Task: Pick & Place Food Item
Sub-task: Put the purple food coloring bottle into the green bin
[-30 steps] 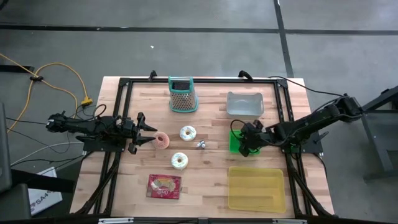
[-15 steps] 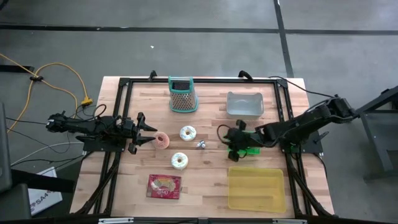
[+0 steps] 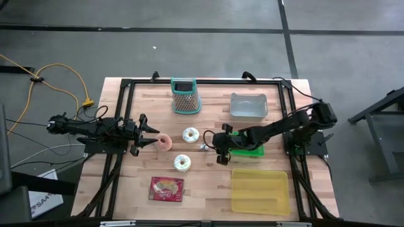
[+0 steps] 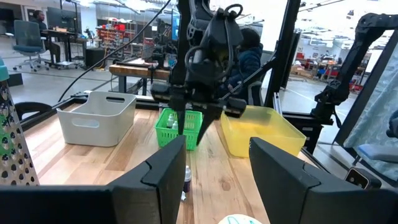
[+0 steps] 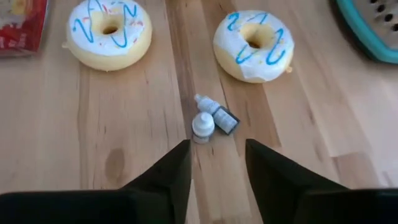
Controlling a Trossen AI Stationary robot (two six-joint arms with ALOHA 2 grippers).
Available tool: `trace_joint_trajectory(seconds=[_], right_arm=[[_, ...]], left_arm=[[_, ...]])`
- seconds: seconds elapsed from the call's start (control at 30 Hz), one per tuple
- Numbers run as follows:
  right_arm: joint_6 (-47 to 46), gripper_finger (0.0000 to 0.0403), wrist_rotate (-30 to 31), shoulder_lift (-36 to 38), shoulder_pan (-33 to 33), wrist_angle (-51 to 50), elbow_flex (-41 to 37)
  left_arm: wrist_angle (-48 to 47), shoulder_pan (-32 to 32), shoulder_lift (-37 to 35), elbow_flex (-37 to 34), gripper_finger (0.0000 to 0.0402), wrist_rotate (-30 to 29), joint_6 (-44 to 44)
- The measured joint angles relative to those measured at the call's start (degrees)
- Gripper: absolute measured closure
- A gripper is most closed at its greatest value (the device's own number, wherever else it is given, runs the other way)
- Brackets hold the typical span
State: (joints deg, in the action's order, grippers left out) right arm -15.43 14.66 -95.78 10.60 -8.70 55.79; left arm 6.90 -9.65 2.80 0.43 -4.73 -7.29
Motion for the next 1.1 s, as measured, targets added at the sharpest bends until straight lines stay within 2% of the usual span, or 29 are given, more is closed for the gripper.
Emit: trace_joint_trajectory(seconds=[0.3, 0.6, 1.1], right_arm=[[-1.13, 0.0223, -0.22, -4.32, -0.24, 3.68, 0.04], [-1.25, 0.0223, -1.21, -7.72, -0.23, 7.98, 0.02], [-1.15, 0.0224, 0.12, -8.91, -0.27, 9.80, 0.00]], left_arm=[[0.00, 0.00, 0.00, 0.00, 0.0232, -0.02, 0.00], [0.00, 0.00, 0.00, 0.00, 0.0232, -0.02, 0.00], [0.00, -0.02, 0.01, 0.00, 0.0232, -0.01, 0.00]])
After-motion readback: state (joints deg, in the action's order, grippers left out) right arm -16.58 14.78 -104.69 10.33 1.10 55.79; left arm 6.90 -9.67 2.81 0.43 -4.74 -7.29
